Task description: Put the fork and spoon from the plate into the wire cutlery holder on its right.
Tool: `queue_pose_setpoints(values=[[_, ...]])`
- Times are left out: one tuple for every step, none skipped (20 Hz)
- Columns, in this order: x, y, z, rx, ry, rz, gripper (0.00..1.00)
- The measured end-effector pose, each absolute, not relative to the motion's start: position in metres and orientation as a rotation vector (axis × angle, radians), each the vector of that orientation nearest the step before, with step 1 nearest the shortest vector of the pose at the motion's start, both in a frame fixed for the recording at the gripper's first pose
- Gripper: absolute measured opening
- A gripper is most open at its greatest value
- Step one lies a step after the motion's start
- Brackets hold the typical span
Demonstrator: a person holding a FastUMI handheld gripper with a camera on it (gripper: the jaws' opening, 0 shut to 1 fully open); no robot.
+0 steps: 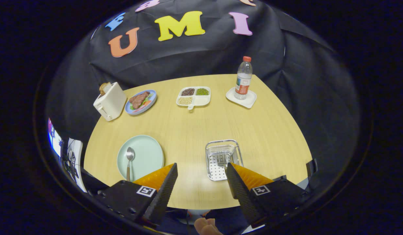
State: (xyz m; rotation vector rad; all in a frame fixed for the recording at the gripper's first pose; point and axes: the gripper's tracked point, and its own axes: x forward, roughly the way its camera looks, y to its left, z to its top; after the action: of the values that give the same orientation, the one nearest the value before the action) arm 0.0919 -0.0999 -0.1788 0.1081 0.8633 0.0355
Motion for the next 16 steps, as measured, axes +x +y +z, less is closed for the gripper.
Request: queue_pose_setpoints(values=[[0.09, -0.089, -0.178, 0.101, 0.87, 0.05, 0.91], [0.089, -0.077, -0.177, 0.091, 0.874, 0.065, 0.91], [0.088, -0.065, -0.176, 0.075, 0.876, 0.082, 0.91], [0.088, -0.054, -0.176, 0.057, 0.876, 0.095, 0.91], [0.087, -0.039, -0.176, 0.038, 0.876, 0.114, 0.91], [0.086, -0.025, -0.177, 0.027, 0.881, 0.134, 0.91], [0.083, -0.009, -0.18, 0.015, 0.893, 0.163, 0.91], [0.08, 0.007, -0.183, 0.006, 0.904, 0.191, 0.91], [0.079, 0.02, -0.187, -0.006, 0.914, 0.211, 0.91], [0.078, 0.032, -0.192, -0.018, 0.926, 0.228, 0.91], [0.076, 0.043, -0.197, -0.031, 0.936, 0.245, 0.91], [0.075, 0.054, -0.202, -0.043, 0.948, 0.262, 0.91], [0.074, 0.062, -0.207, -0.055, 0.958, 0.276, 0.91], [0.074, 0.069, -0.211, -0.064, 0.966, 0.289, 0.91], [0.073, 0.079, -0.216, -0.072, 0.975, 0.301, 0.91], [0.073, 0.088, -0.222, -0.081, 0.981, 0.314, 0.91]])
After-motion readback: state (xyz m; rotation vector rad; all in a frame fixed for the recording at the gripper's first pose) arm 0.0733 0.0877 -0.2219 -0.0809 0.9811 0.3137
